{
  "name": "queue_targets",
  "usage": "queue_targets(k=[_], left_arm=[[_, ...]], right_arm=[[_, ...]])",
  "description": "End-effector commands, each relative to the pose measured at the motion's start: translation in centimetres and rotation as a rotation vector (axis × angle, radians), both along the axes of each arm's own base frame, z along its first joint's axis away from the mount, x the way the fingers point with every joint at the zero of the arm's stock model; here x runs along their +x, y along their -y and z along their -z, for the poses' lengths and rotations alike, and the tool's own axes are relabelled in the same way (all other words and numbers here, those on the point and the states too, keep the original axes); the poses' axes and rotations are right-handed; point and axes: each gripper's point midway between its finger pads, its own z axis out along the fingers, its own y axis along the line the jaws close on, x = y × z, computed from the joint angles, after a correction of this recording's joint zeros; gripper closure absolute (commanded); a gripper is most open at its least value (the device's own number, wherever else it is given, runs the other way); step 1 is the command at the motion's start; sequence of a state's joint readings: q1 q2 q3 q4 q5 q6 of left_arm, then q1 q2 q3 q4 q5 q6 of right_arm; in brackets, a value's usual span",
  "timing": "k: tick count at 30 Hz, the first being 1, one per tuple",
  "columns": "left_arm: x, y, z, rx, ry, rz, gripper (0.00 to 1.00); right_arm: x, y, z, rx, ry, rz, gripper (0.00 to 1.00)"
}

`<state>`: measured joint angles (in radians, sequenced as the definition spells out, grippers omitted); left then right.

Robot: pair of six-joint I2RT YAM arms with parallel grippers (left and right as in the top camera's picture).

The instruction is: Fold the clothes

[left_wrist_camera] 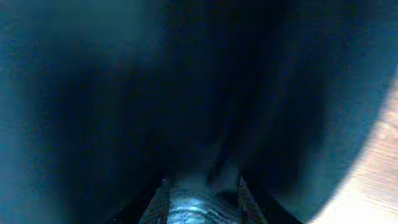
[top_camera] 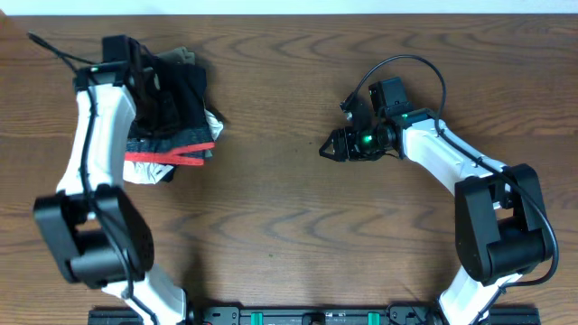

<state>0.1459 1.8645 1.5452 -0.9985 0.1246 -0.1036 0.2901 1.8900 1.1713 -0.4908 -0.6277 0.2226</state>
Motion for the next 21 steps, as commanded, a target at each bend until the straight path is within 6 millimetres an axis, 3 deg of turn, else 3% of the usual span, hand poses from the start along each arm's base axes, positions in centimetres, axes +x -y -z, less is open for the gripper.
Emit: queue_targets(k=[1,8,11,14,21], left_arm=[[-0.4,0.1,1.5,-0.011,-0.049,0.006,0.63],[-1.7,-4.7,1.4,0.249,-0.111,-0.080,0.66],[-1.5,-4.5,0.4,0.232,-0.077,-0.100,0.66],[-1.1,-4.4,-2.4,0.230,0.003,-0.107,0.67],[-0.2,-4.8,-11.8,0.263,0.331,-0.146,0.56]], right_arm=[[0.4,0.2,-0.4,0.003,0.019,0.000,0.46],[0.4,0.2,-0.4,0.003,0.018,0.000,0.47],[0.3,0.2,-0.4,0.002,0.015,-0.001,0.46],[0.3,0.2,-0.4,0.002,0.015,-0.001,0.43],[0.5,0.2,-0.4,0.003,0.020,0.000,0.41]])
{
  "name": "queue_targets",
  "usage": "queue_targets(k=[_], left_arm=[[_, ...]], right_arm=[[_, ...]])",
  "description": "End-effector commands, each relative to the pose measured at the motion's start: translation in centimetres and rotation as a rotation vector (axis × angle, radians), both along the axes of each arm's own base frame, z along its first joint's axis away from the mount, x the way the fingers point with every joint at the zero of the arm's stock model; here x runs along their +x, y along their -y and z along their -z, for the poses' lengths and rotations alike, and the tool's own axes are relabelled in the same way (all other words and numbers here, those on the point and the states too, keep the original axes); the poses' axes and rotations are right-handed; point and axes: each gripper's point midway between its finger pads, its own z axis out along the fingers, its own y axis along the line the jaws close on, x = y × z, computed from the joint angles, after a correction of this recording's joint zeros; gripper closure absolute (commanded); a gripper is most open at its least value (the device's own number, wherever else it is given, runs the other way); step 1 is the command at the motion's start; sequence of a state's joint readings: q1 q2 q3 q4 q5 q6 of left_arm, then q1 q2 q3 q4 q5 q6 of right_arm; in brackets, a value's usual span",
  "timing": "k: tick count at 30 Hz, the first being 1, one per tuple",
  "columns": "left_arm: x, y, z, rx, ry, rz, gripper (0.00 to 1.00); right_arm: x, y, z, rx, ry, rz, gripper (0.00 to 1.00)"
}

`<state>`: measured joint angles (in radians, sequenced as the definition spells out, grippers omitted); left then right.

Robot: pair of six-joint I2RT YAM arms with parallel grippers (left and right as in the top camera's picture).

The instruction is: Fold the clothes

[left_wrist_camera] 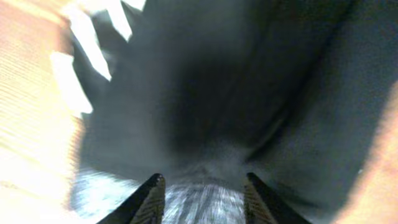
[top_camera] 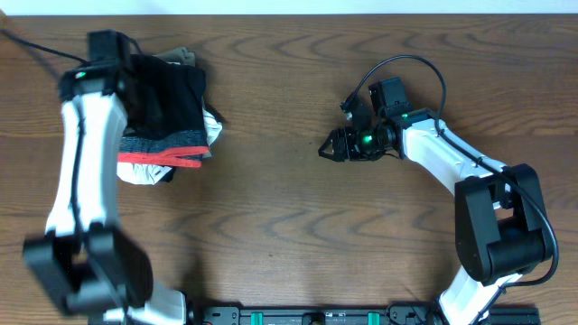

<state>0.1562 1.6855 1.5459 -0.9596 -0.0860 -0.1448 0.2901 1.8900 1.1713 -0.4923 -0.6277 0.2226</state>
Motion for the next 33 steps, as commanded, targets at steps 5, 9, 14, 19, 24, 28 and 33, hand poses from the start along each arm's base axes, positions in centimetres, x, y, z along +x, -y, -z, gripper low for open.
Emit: queue_targets(k=[5,9,14,19,24,28,33], left_arm=[[3.2,0.8,-9.2,-0.016,0.383,0.038,0.51],[6.3,2.0,-8.8,-0.068,0.449,0.117,0.51],[8.7,-0.1,-3.3,-0.002,0.342,0.112,0.50],[7.9,-3.3,4.1,0.019,0.138,0.030,0.50],[5.2,-5.8,10.0,-0.033,-0.043,-0.058,0.51],[3.8,-6.7,12.1,-0.054,-0.118,-0.087,0.51],[4.0,-6.8,11.1,-0.053,-0.092,-0.087,0.51]], right_arm=[[0.5,0.2,-0.5,0.005,0.025,0.000,0.41],[0.5,0.2,-0.4,0.004,0.021,0.000,0.41],[0.1,0.3,-0.3,-0.001,0.004,0.000,0.41],[-0.5,0.5,-0.1,-0.009,-0.025,-0.001,0.40],[-0.7,0.5,0.0,-0.013,-0.037,-0.001,0.40],[-0.7,0.5,0.0,-0.013,-0.037,-0.001,0.39],[-0.7,0.5,0.0,-0.014,-0.036,-0.001,0.38]])
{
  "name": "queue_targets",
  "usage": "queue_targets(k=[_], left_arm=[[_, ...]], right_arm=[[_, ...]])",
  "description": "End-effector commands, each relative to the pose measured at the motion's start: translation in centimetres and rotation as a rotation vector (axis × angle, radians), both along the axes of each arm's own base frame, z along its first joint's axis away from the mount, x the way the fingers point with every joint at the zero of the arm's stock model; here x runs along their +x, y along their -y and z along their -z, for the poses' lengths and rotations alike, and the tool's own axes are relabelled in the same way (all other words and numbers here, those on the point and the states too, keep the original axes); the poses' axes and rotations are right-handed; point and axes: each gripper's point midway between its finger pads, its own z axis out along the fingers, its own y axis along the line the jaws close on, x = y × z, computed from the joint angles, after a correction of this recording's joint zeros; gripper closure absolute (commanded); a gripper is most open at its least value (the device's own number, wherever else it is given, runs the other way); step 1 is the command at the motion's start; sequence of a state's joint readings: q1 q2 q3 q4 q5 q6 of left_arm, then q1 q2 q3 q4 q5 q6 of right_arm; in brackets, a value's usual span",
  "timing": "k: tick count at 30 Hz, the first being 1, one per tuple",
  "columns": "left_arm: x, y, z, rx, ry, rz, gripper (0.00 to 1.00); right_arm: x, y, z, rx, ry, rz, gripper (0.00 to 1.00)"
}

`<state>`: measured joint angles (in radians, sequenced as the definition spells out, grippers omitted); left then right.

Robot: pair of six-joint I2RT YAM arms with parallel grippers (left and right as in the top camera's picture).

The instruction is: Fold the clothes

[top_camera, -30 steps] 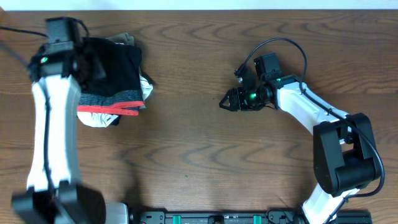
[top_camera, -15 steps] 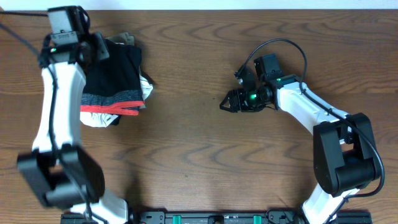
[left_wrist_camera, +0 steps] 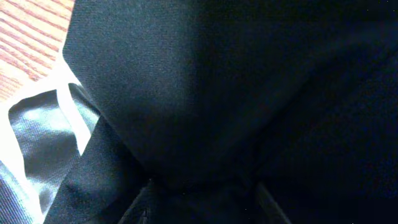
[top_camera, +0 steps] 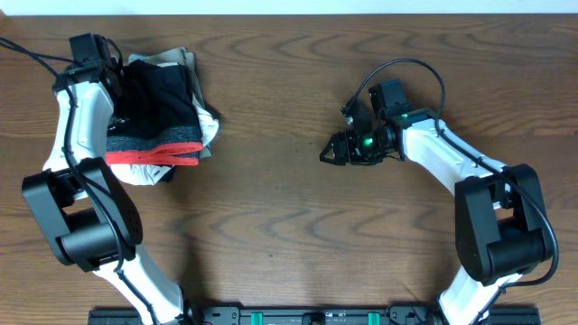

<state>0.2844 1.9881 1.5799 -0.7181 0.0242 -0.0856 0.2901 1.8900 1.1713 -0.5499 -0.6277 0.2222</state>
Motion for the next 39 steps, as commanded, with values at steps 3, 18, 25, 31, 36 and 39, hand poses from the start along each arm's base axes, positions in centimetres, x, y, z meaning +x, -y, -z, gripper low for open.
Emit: queue_targets(k=[3,18,25,31,36,39], left_arm=[[-1.5,-1.8,-0.4,0.043,-0.028,-0.049,0.51],[3.2,8.4,-15.4,-0.269,0.522,0.335,0.42],[4.8,11.0,-13.0,-0.638,0.572,0.461,0.41],[5.6,11.5,-5.2,-0.808,0.443,0.418,0.38],[5.1,12.3,-1.1,-0.927,0.362,0.387,0.37],[5.1,12.2,-0.7,-0.929,0.357,0.384,0.37]], right_arm=[[0.5,0.2,-0.4,0.001,0.028,-0.006,0.36],[3.8,2.1,-2.0,-0.131,0.233,0.033,0.39],[2.6,2.6,-1.3,-0.165,0.194,0.003,0.39],[2.6,2.6,-1.3,-0.165,0.192,0.003,0.38],[2.2,2.8,-1.1,-0.171,0.173,0.001,0.38],[1.9,2.8,-1.0,-0.175,0.161,0.000,0.37]])
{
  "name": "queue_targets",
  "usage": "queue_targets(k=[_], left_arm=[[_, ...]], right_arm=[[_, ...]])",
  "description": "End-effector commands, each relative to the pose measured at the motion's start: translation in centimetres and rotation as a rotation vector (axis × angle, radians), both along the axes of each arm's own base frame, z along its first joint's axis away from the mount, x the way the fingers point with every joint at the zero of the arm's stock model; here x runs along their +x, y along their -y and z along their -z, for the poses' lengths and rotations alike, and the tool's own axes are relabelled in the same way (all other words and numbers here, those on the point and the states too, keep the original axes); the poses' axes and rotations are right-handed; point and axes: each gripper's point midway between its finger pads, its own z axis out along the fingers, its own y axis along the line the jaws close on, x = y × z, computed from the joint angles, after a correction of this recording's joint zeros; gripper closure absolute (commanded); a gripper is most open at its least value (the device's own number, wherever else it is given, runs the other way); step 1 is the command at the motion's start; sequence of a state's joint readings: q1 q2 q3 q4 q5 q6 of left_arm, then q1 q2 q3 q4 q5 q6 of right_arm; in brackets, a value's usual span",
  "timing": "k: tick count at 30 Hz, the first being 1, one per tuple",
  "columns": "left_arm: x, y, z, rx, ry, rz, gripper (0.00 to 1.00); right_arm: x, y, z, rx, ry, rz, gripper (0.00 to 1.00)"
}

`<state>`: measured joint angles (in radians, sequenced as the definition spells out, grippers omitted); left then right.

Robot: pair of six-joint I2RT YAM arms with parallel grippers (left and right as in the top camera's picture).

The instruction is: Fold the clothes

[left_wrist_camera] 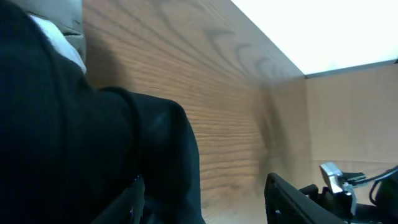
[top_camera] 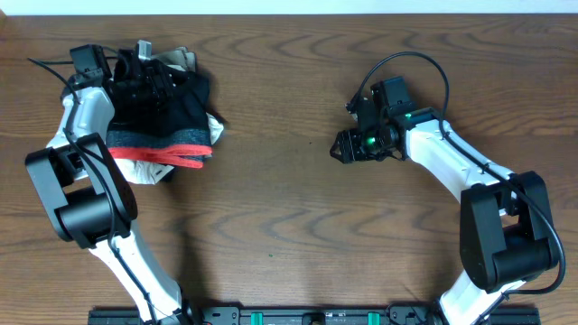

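A heap of clothes (top_camera: pixel 167 126) lies at the table's far left: a black garment (top_camera: pixel 167 104) on top, a red band (top_camera: pixel 176 153) along its near edge, white cloth (top_camera: pixel 144 171) under it. My left gripper (top_camera: pixel 144 61) hovers over the heap's far side. In the left wrist view it (left_wrist_camera: pixel 202 182) is open, fingers wide apart; a fold of the black garment (left_wrist_camera: pixel 93 155) hangs by the left finger and bare wood shows in the gap. My right gripper (top_camera: pixel 341 144) rests low over bare table right of centre, looking shut and empty.
The wooden table (top_camera: pixel 289 226) stretches between the two arms. A black cable (top_camera: pixel 406 63) loops above the right wrist. The table's far edge (left_wrist_camera: pixel 267 43) meets a pale wall just beyond the heap.
My left gripper has opened and let go of the black garment, and now points across the table rather than down into the cloth. The right gripper has shifted slightly right.
My left gripper was buried in the black garment on the heap, fingers close together on cloth. It stayed on the cloth as the arm swung to the heap's far left and the garment spread. Now the fingers are apart and the garment lies on the heap.
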<state>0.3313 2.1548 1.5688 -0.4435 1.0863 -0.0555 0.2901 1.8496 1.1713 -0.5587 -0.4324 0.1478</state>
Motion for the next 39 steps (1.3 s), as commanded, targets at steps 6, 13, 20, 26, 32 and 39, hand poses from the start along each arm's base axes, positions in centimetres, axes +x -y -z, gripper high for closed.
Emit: queue_targets(k=[6,13,20,26,32,39], left_arm=[[-0.8,-0.2,-3.3,-0.118,0.056,0.028,0.37],[-2.0,-1.8,-9.8,0.161,0.181,-0.044,0.18],[-5.1,-1.9,-13.1,0.673,0.162,-0.128,0.01],[-5.6,-0.3,-13.2,0.889,0.139,-0.142,0.02],[-6.3,1.4,-13.7,0.869,0.132,-0.133,0.02],[-10.3,2.5,-17.0,0.816,0.158,-0.118,0.02]], right_arm=[[0.6,0.5,-1.1,-0.014,0.041,0.003,0.37],[3.5,5.1,-4.7,-0.158,0.200,0.124,0.29],[5.7,9.8,-12.2,-0.146,0.417,0.246,0.01],[7.4,13.4,-15.6,-0.172,0.558,0.313,0.01],[6.0,16.7,-15.2,-0.256,0.514,0.356,0.01],[-0.6,19.9,-20.0,-0.362,0.517,0.506,0.01]])
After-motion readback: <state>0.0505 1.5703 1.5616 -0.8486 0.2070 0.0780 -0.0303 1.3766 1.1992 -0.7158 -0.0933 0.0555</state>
